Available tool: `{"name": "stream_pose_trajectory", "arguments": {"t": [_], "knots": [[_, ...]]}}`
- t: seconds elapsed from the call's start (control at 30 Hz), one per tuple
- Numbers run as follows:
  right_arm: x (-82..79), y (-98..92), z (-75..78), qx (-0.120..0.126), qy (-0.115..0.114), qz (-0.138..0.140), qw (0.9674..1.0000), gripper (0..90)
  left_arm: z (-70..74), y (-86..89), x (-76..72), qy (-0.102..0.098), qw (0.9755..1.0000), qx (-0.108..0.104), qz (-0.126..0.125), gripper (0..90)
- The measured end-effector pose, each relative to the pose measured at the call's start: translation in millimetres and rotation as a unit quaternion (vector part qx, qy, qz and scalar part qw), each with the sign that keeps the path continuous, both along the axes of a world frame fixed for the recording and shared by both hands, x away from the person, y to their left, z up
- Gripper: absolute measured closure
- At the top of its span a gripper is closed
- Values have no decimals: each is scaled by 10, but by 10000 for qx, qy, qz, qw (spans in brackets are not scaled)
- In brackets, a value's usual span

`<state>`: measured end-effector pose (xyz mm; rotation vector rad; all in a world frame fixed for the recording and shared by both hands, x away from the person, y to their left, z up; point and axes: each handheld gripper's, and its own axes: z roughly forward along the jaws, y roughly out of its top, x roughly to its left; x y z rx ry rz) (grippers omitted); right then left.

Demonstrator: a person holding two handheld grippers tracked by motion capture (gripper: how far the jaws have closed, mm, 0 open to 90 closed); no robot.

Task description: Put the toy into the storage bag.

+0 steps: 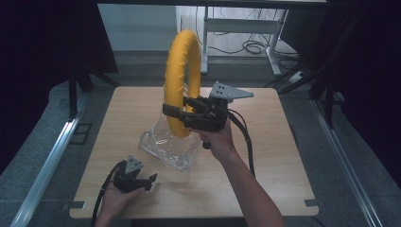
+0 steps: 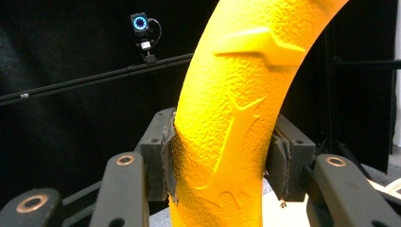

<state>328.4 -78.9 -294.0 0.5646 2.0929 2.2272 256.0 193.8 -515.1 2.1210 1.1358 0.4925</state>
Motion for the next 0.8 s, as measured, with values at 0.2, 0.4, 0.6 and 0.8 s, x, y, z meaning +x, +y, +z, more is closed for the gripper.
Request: {"name": "stream_pose_trajectory", "arguments": {"t": [0.2, 0.4, 0.6, 0.8], "knots": [[-3, 28, -81, -63, 22, 33, 10000, 501, -7, -6, 2, 20, 10000, 10, -9, 224], [-16, 63, -155, -85, 106, 142, 9998, 501, -7, -6, 1, 17, 10000, 21, -15, 224], [-15, 85, -229, -75, 195, 194, 9996, 501, -7, -3, 1, 20, 10000, 15, -13, 224], [-12, 99, -338, -116, 348, 270, 9990, 501, -17, -12, 5, 5, 10000, 16, 1, 224]]}}
